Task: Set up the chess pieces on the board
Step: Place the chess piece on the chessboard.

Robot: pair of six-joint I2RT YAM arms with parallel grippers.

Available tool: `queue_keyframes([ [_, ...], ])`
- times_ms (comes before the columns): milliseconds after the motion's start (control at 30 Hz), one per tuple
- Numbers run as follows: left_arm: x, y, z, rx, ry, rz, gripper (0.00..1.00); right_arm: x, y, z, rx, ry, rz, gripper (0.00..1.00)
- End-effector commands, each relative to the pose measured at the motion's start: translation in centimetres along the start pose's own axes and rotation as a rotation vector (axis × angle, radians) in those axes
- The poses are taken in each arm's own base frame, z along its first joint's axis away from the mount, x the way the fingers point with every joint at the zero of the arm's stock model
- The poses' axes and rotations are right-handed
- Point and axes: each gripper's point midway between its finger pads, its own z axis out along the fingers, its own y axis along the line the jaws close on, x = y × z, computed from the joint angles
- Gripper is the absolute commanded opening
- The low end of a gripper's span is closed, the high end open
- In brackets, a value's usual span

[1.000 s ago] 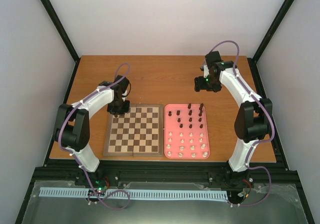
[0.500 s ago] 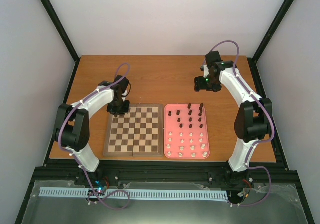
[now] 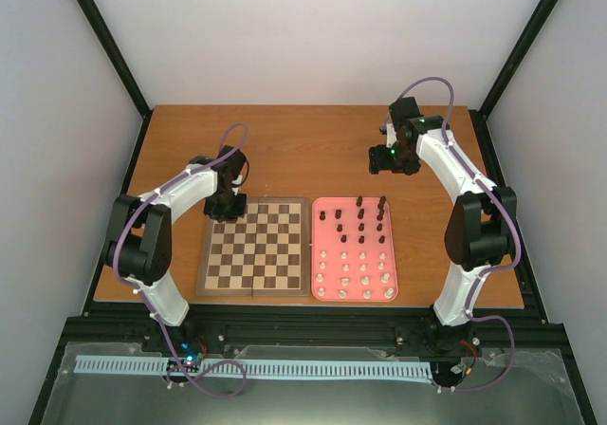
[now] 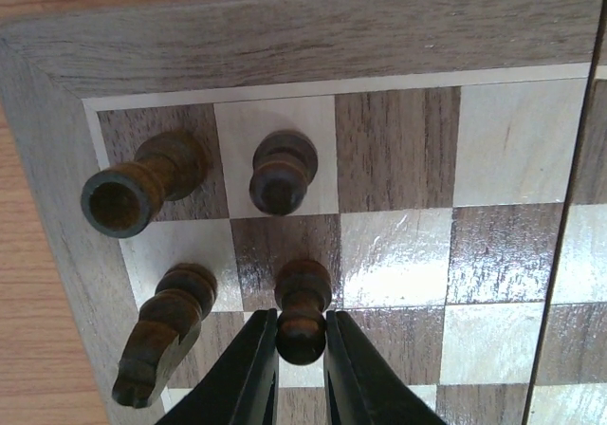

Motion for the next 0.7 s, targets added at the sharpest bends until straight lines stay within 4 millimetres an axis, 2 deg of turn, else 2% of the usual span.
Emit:
queue_keyframes([
  [0, -0.4, -0.1, 0.1, 0.014, -0.006, 0.005, 0.19, 0.3, -0.5, 0.4, 0.005, 0.014, 0.006, 0.8],
  [667, -1.0, 0.2, -2.5, 0.012, -0.05, 0.01, 0.26, 0.4, -0.2, 0.4, -0.01, 0.015, 0.001, 0.8],
])
